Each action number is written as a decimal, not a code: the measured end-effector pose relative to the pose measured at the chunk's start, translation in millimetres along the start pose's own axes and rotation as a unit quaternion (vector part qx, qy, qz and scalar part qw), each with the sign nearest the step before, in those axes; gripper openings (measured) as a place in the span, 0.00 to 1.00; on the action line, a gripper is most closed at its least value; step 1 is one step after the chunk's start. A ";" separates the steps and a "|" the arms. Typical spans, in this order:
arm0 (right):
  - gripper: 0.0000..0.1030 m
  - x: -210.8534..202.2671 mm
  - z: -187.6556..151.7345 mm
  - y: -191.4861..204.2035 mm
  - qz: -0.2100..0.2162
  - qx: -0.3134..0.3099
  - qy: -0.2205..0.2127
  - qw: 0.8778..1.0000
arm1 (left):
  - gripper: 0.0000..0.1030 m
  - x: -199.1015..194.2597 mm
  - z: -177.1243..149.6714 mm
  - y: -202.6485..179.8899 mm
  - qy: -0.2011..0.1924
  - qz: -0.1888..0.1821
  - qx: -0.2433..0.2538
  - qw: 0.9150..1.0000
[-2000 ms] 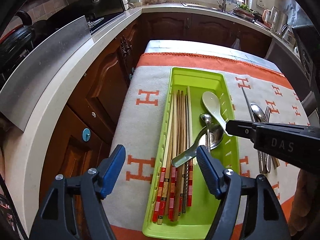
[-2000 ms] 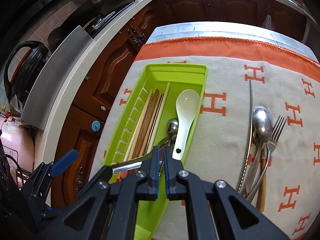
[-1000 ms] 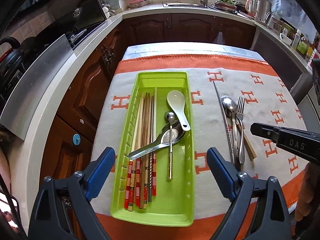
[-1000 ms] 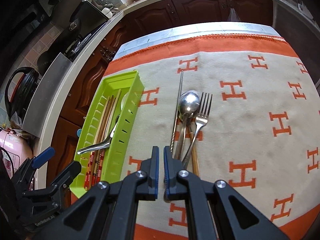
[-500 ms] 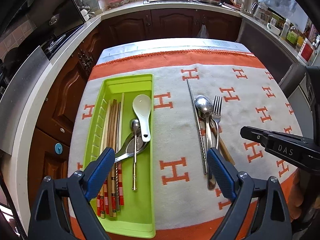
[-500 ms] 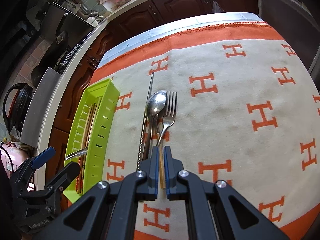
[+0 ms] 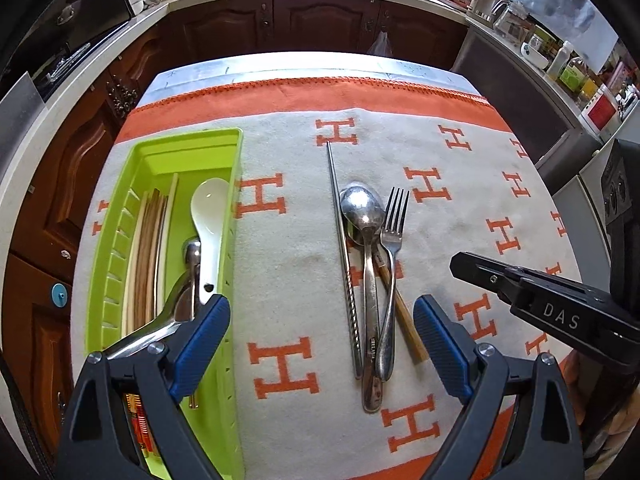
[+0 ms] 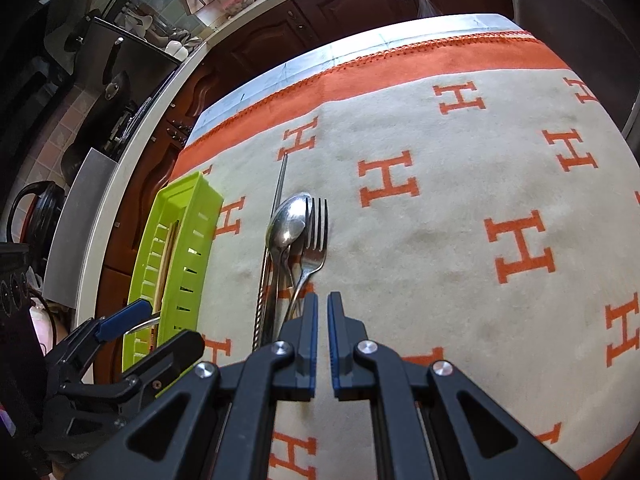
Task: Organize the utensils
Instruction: 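Move both open tools back over the remaining spoons, forks and metal chopstick, then grasp the metal chopstick with the left tool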
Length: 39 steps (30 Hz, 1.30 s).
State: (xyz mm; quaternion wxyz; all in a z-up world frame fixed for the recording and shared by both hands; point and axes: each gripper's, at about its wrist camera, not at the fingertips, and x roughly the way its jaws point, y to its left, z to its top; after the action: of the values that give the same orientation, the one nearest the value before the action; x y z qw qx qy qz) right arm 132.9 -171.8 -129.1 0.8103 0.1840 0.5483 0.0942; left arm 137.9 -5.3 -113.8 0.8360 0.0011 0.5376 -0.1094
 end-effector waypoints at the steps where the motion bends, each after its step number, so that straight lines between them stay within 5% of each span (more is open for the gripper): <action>1: 0.05 1.3 0.9 -1.3 0.001 0.001 0.001 1.000 | 0.86 3.3 1.0 -1.0 0.001 -0.001 0.000 1.000; 6: 0.05 6.5 2.9 -5.8 0.006 0.005 0.004 1.000 | 0.59 23.2 6.5 -4.1 0.017 0.003 -0.001 1.000; 13: 0.05 10.9 4.4 -12.3 0.012 0.010 0.006 1.000 | 0.41 45.6 12.0 -9.2 0.028 0.008 0.006 1.000; 23: 0.05 15.0 2.8 -18.2 0.014 0.013 0.010 1.000 | 0.36 71.3 16.8 -10.1 0.050 0.026 0.004 0.998; 37: 0.05 22.4 -1.9 -22.6 0.014 0.013 0.015 1.000 | 0.39 80.8 26.9 -15.8 0.018 0.051 0.019 0.998; 39: 0.05 22.9 -2.2 -21.6 0.015 0.013 0.015 1.000 | 0.27 80.0 26.3 -15.4 0.014 0.046 0.021 0.999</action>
State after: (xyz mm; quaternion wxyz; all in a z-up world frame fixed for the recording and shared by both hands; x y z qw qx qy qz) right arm 138.6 -183.0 -158.1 0.7981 0.2008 0.5588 0.1020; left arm 190.5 -38.0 -172.9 0.8322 0.0454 0.5465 -0.0818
